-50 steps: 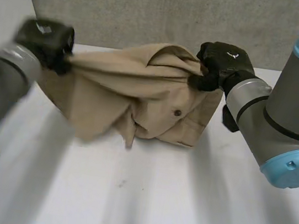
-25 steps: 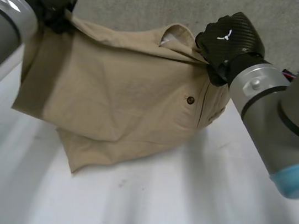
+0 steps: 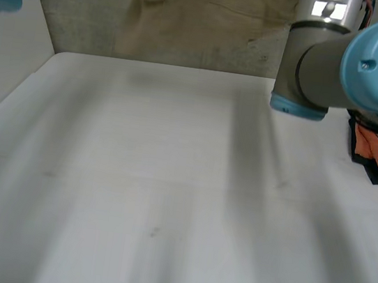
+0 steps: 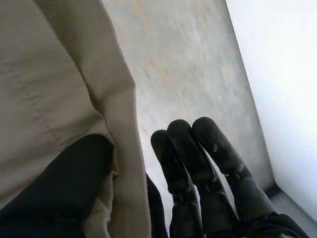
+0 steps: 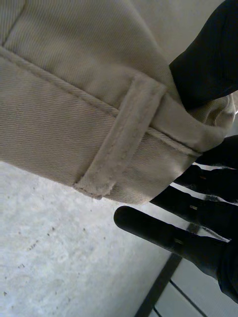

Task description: Fold the laundry.

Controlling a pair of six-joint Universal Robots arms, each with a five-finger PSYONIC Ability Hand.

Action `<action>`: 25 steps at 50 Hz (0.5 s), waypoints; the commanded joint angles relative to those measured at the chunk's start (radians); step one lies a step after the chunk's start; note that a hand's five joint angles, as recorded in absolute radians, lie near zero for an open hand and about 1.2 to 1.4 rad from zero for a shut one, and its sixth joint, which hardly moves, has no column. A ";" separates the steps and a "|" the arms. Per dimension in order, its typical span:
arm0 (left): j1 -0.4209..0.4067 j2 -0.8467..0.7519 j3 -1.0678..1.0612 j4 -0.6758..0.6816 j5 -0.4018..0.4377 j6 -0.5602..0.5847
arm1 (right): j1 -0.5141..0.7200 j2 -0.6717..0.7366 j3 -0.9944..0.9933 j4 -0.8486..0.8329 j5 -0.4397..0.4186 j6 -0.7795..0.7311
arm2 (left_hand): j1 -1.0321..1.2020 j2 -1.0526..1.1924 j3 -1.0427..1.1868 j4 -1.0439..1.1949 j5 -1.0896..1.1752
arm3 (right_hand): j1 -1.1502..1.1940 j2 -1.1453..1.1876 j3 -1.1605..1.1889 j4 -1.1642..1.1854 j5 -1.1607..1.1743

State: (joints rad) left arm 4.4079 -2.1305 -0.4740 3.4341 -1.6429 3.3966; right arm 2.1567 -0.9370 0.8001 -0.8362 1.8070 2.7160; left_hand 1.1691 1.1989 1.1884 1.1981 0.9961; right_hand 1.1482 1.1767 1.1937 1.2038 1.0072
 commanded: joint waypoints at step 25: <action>0.038 0.199 -1.011 -0.187 0.227 0.188 | -0.060 -0.172 0.698 0.666 -0.130 -0.087 | 0.227 0.197 0.208 0.198 0.226 | -0.868 -0.897 -0.914 -0.924 -0.902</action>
State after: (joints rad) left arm 4.4286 -2.0178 -1.4549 3.2521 -1.4290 3.5673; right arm 2.1495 -0.9871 1.4657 -0.2686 1.7206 2.6019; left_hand 1.1691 1.1993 1.1886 1.1981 0.9960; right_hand 0.3164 0.2997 0.2958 0.3059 0.0956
